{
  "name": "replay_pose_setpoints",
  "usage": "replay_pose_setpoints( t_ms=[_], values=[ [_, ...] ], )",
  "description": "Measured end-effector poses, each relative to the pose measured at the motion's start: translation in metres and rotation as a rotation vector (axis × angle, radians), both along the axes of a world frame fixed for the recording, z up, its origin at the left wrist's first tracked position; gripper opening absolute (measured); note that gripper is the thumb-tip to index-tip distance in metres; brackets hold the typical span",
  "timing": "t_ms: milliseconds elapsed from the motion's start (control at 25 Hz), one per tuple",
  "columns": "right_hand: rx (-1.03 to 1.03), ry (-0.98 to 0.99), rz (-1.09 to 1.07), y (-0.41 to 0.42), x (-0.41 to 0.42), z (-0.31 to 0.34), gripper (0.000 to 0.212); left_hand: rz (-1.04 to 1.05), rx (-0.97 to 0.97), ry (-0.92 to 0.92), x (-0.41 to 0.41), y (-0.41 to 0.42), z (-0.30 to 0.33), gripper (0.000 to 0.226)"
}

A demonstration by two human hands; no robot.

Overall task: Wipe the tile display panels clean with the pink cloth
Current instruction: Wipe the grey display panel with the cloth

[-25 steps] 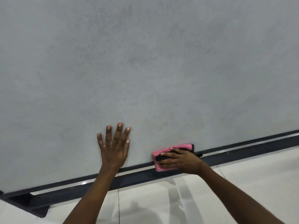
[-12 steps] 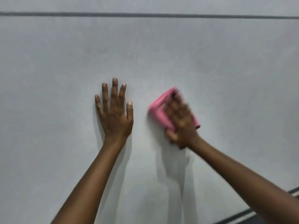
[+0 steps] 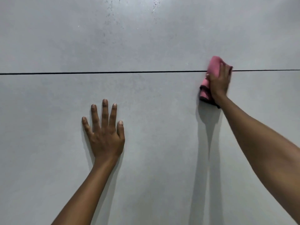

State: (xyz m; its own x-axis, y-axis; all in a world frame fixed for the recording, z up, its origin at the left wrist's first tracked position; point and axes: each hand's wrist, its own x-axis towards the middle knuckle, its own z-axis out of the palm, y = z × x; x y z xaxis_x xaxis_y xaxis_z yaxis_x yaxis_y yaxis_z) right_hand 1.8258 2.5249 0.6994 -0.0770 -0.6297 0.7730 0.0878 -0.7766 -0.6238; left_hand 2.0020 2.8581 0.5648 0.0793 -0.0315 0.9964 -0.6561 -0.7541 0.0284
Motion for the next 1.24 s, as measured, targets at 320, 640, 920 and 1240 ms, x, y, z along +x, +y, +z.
replay_pose_setpoints(
  t_ms=[320,640,920,1240],
  values=[
    [-1.419,0.634,0.068,0.122,0.048,-0.168,0.069,-0.150,0.121,-0.111,-0.017,0.005,-0.026,0.058],
    [-0.200,-0.004,-0.042,-0.012,-0.002,-0.150,0.077,0.006,0.388,-0.220,-0.001,-0.009,-0.135,0.054],
    [-1.372,0.708,0.083,0.124,0.049,-0.361,0.070,-0.020,0.365,-0.187,-0.009,-0.007,-0.134,0.057],
    [-0.293,0.239,-0.024,-0.033,-0.030,-0.312,0.079,-0.030,0.466,-0.173,-0.015,-0.011,-0.279,0.061]
  ],
)
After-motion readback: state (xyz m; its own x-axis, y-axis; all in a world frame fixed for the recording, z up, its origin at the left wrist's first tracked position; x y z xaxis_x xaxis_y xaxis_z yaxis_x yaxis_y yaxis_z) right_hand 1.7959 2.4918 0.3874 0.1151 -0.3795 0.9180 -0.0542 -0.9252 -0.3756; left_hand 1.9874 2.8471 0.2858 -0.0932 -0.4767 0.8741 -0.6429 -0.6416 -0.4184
